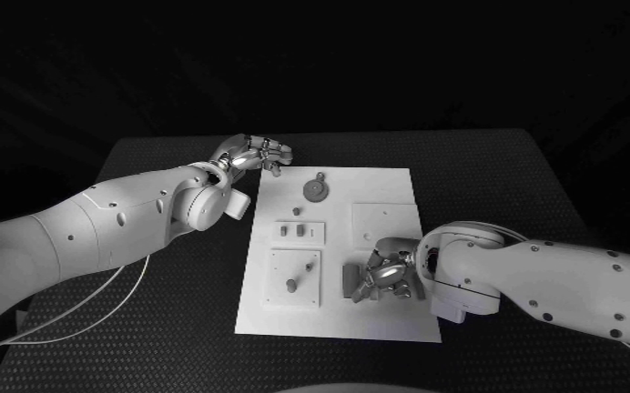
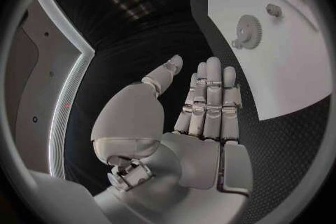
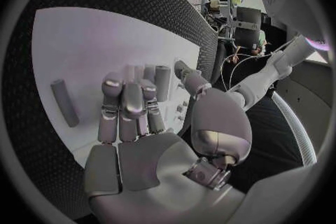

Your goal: Assemble the parts on the task board

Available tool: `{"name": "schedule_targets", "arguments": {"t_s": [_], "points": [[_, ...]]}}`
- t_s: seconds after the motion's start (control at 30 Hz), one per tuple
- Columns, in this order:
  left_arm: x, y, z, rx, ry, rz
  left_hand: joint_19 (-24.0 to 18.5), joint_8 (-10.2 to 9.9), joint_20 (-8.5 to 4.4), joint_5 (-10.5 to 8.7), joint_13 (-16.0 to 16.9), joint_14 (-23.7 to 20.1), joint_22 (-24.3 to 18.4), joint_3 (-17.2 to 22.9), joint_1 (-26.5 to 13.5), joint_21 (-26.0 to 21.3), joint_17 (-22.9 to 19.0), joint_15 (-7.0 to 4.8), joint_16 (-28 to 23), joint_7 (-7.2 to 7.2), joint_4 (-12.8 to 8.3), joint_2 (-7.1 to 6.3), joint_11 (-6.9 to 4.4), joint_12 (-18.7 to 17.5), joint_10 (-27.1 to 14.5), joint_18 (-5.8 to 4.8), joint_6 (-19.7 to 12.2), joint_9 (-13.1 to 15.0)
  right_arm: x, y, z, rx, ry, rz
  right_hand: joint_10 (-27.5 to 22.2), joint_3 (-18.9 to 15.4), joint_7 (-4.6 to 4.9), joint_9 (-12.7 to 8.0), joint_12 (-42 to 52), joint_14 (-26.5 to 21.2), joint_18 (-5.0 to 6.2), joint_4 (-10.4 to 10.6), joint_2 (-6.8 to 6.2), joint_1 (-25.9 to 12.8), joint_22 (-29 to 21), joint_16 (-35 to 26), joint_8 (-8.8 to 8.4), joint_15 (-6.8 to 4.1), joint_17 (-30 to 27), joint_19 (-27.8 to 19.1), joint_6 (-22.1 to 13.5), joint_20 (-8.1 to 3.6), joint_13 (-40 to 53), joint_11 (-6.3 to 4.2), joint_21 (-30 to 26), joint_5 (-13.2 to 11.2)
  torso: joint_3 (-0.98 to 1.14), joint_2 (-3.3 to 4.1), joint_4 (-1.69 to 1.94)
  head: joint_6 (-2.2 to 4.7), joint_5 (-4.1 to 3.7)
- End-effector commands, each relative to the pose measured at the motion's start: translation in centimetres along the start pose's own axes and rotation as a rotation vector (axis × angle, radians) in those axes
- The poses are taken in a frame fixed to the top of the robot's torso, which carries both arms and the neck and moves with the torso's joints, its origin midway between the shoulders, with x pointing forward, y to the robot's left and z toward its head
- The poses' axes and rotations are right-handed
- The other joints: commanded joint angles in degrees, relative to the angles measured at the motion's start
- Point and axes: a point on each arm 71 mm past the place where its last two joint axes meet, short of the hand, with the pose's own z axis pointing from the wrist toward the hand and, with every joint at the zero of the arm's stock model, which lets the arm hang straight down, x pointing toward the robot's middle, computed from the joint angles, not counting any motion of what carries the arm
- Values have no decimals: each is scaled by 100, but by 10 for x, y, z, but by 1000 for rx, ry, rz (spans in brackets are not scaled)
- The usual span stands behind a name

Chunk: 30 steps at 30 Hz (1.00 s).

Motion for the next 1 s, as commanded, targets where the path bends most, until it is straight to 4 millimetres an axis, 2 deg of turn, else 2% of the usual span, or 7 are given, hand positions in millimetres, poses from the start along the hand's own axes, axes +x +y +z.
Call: {"name": "schedule_targets", "arguments": {"t_s": [0.03, 0.27, 0.43, 0.63, 0.8, 1.0], "points": [[1, -1, 0, 6, 8, -7, 34, 6, -6, 1, -9, 31, 10, -18, -38, -20, 8, 27, -38, -13, 5, 17, 3, -7, -25, 72, -36, -7, 0, -4, 0, 15, 2, -23, 11, -44, 4, 11, -21, 12, 77, 6, -57, -1, -8, 0, -28, 3, -4, 7, -2, -18, 9, -1, 21, 20, 0, 0, -2, 1, 5], [1, -1, 0, 6, 7, -7, 35, 6, -5, 0, -9, 31, 12, -17, -37, -22, 11, 26, -39, -12, 4, 17, 4, -7, -26, 72, -39, -8, -1, -6, -1, 8, -9, -16, 13, -66, 2, 15, -22, 13, 77, 21, -22, 10, -16, 2, -25, 2, -3, 10, 3, -22, 12, -3, 20, 21, 3, -1, -4, 5, 3], [1, -1, 0, 6, 8, -7, 35, 6, -5, 0, -9, 32, 13, -16, -37, -23, 13, 27, -40, -12, 5, 17, 4, -6, -26, 72, -40, -8, -4, -9, -9, -36, -29, 22, 11, -91, 8, 12, -25, -5, 77, 36, -47, 13, -26, -22, -39, 0, -23, 7, -21, -25, 13, 1, 13, 22, 4, -2, -4, 13, 2], [1, -1, 1, 6, 9, -7, 35, 7, -5, -1, -9, 32, 14, -16, -38, -24, 14, 27, -41, -12, 5, 16, 4, -6, -26, 71, -40, -8, -21, -13, -24, -95, -73, 69, 14, -138, 24, 10, -21, -17, 77, 114, -60, -10, -50, -38, -69, 7, -35, 7, -77, -32, 21, 15, -3, 23, 6, -2, -5, 53, -13], [1, -1, 1, 6, 8, -7, 36, 8, -5, 0, -9, 32, 15, -16, -37, -25, 16, 27, -42, -12, 4, 16, 4, -6, -26, 71, -40, -8, -39, -29, -37, -74, -120, 91, 42, -169, 45, 7, -6, -8, 77, 188, -65, -19, -66, -33, -102, 23, -32, 11, -144, -37, 26, 35, -8, 22, -2, -2, -14, 98, -39], [1, -1, 1, 6, 7, -7, 37, 10, -5, -1, -9, 34, 17, -16, -39, -27, 19, 27, -43, -12, 5, 16, 4, -5, -26, 71, -39, -8, -53, -47, -51, -35, -151, 90, 53, -176, 46, 13, 2, 5, 77, 199, -43, -2, -70, -18, -99, 27, -22, 16, -144, -41, 29, 37, -6, 18, 8, 0, -3, 99, -85]]}}
